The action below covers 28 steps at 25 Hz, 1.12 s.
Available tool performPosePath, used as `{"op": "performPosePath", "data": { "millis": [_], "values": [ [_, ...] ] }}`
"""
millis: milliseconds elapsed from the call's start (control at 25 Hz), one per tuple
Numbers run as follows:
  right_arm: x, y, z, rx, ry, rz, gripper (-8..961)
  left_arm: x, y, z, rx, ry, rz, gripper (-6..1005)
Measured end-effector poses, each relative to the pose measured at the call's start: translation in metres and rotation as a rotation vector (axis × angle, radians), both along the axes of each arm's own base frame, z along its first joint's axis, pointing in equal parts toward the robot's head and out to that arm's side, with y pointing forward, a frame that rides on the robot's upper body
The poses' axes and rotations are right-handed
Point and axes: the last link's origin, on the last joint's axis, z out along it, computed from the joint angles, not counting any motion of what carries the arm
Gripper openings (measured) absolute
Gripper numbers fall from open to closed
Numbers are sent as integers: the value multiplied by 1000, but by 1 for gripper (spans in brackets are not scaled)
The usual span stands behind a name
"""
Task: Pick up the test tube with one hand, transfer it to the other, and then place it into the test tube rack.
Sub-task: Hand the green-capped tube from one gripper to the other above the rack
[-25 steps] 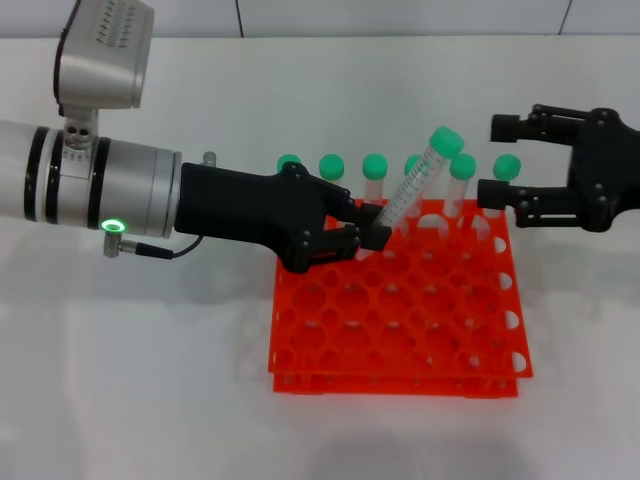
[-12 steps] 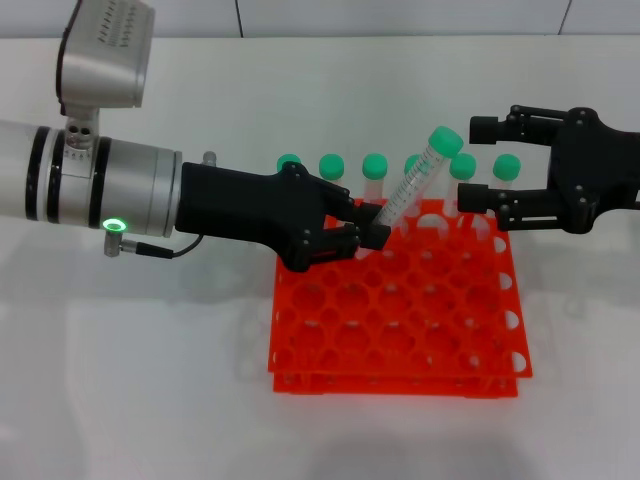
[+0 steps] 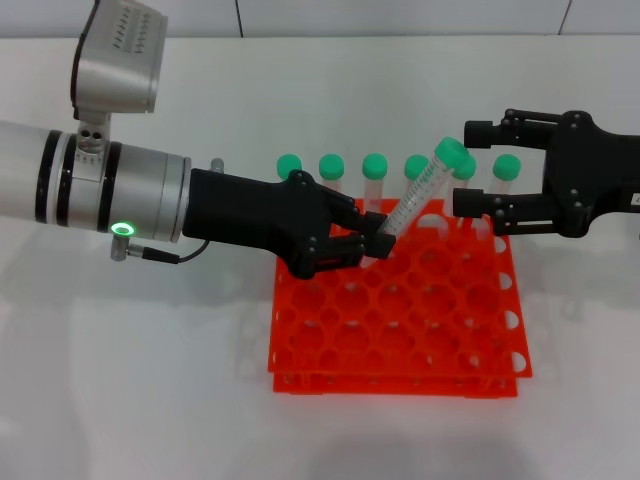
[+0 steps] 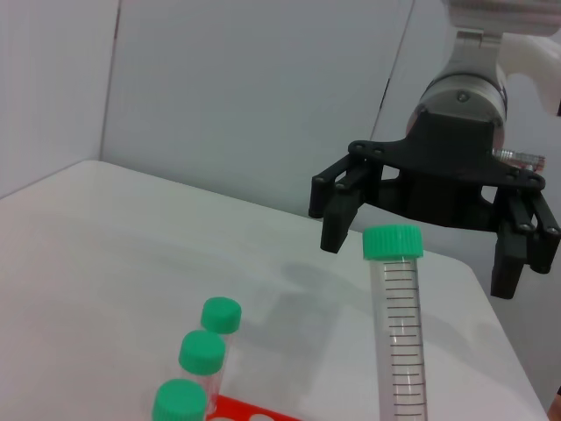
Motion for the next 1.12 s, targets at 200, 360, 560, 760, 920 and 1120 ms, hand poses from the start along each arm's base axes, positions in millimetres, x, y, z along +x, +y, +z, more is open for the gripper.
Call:
{"op": "performPosePath", "data": {
  "millis": [200,360,560,760,920,1120],
  "values": [
    [0,1,-2,-5,4,-3,793,1,-1,-1,-7,5,-6,185],
    [-2,2,-5,-5,2,-5,793,2,-2,-4,-19,15,-18,185],
    [-5,4,-9,-7,-4,-2,791,2,-2,-4,-19,14,-20,186],
    [-4,4,-7,-1,1,-4,782,3,-2,-3,-17,13,-19,186],
    [-3,4,-5,5,2,-8,716,3,-1,-3,-16,14,-20,186],
    [-2,5,-5,9,3,-16,620,4,-1,-2,-17,13,-23,186]
  ]
}}
